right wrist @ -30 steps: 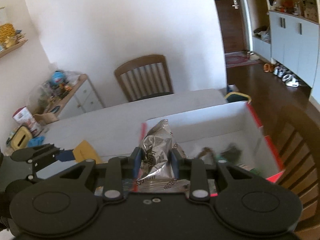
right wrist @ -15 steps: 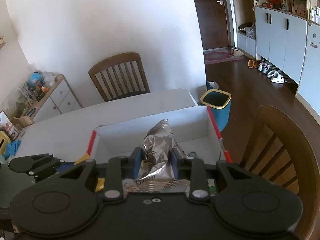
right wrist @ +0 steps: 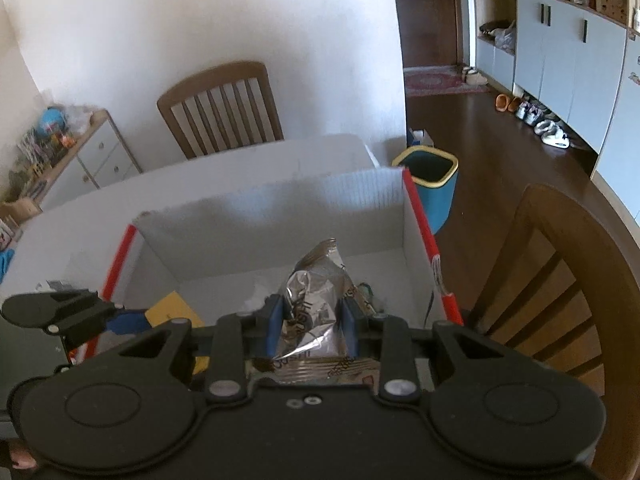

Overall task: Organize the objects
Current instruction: 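Lower the yellow box and foil bag into the box and open both grippers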

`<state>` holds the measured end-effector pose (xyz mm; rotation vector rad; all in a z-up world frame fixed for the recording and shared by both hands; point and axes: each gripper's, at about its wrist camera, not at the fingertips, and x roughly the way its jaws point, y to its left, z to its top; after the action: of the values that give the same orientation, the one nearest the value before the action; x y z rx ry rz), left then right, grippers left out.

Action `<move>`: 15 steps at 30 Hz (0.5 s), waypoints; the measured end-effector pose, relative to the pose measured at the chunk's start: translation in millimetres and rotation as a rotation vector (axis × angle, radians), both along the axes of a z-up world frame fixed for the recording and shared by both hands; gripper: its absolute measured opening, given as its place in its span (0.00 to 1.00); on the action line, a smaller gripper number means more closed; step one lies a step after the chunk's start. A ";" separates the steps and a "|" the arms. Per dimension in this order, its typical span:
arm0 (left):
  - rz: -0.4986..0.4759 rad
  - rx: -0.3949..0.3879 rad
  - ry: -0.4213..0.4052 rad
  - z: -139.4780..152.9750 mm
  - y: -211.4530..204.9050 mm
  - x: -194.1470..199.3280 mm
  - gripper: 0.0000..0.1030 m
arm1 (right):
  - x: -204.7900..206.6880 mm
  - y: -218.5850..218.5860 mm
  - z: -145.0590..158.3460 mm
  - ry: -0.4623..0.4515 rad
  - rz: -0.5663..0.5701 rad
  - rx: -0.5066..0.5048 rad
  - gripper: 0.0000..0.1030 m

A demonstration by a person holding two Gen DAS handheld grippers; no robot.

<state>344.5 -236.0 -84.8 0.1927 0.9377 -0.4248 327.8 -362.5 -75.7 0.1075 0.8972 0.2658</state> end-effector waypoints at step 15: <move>0.025 0.070 0.131 -31.0 -12.5 16.9 0.68 | 9.3 -2.0 -23.0 0.041 0.042 -0.010 0.32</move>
<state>361.3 -248.5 -115.8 0.2185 1.0833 -0.3853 337.1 -364.5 -98.7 0.0855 0.9420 0.2990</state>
